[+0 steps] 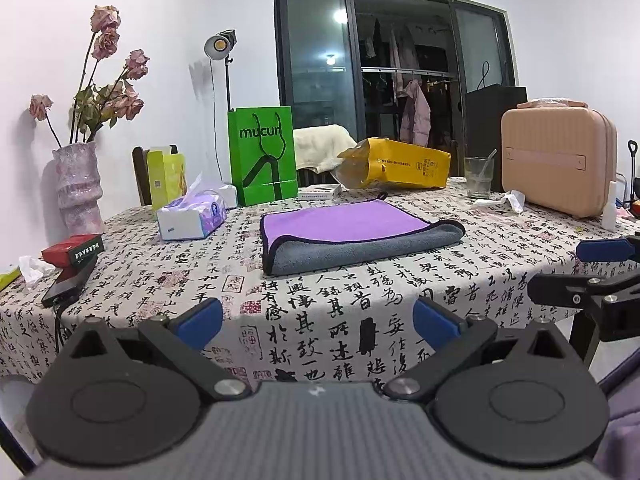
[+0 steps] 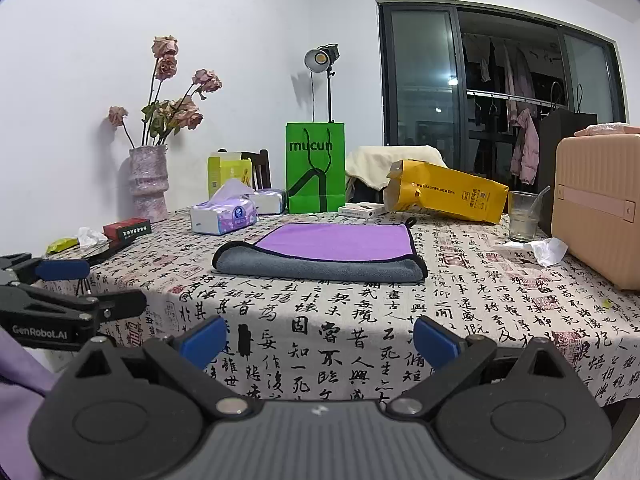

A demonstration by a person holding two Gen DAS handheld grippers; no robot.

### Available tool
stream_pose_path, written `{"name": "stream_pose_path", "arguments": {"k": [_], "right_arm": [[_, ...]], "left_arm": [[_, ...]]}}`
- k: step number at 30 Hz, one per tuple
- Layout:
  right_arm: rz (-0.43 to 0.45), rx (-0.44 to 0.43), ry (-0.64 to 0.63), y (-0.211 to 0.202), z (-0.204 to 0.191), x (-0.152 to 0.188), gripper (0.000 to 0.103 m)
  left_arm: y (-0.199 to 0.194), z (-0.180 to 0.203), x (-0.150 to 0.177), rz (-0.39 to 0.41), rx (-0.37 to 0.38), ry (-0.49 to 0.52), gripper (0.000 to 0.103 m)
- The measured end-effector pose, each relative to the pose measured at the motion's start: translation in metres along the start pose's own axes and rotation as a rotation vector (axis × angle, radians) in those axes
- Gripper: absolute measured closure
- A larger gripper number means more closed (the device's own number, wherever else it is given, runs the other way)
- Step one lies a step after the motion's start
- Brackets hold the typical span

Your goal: Fold towel

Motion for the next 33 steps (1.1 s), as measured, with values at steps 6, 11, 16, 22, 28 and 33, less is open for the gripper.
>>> {"name": "stream_pose_path", "arguments": {"k": [6, 11, 16, 22, 28, 33], "right_arm": [[0.004, 0.006, 0.008, -0.001, 0.004, 0.000, 0.003], [0.009, 0.022, 0.037, 0.001, 0.012, -0.001, 0.003], [0.026, 0.043, 0.049, -0.001, 0.020, -0.005, 0.003], [0.053, 0.076, 0.020, 0.002, 0.029, -0.015, 0.003], [0.066, 0.113, -0.032, 0.025, 0.047, -0.027, 0.003], [0.023, 0.135, -0.006, 0.059, 0.070, -0.031, 0.003]], "left_arm": [[0.001, 0.000, 0.001, -0.001, 0.001, 0.001, 0.000], [0.003, -0.001, 0.000, 0.007, -0.010, 0.005, 0.000], [0.005, -0.006, -0.005, 0.023, -0.029, 0.017, 0.000], [0.016, -0.020, -0.018, 0.075, -0.067, 0.026, 0.000], [0.051, -0.037, -0.025, 0.069, -0.091, 0.015, 0.000], [0.082, -0.042, -0.024, 0.048, -0.078, 0.017, 0.000]]}}
Point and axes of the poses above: each gripper's, at about its wrist camera, not at the fingertips, and y roughly the way its jaws point, z to its right, x to its underside, the point moved 8 cm from there along y, roughly the way its jaws point, and after that the axes turned 5 degrees about y, right-handed, at the moved point
